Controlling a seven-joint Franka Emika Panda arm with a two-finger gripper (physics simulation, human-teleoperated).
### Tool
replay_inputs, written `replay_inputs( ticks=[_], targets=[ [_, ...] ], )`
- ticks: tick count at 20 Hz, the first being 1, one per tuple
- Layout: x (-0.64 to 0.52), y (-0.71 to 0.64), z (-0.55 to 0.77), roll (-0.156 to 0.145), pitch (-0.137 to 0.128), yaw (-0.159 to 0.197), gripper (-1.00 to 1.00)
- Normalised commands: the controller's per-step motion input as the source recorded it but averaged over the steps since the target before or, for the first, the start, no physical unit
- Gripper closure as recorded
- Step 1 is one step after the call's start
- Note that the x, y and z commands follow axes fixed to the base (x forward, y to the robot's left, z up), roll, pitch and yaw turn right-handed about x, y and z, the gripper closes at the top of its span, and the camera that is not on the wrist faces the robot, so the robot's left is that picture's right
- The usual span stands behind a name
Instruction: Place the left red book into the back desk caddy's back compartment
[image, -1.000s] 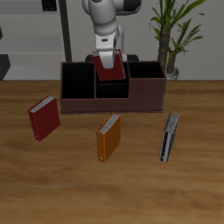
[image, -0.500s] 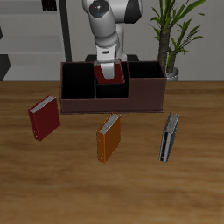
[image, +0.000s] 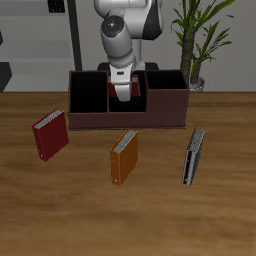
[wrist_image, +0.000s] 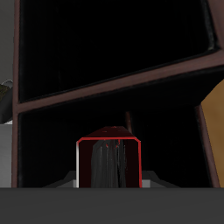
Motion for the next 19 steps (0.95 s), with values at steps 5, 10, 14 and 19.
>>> replay_inputs(
  ticks=[5,10,14,19],
  targets=[
    [-0.07,0.09,-0.1,0.019,0.039,-0.029,-1.0],
    [-0.06,0.13,0.03,0.035,0.031,-0.065,-1.0],
    [-0.01,0.03,0.12,0.025,0.009,-0.059,-1.0],
    [0.04,-0.1,0.26,0.029,-0.007,-0.122,-1.0]
  ],
)
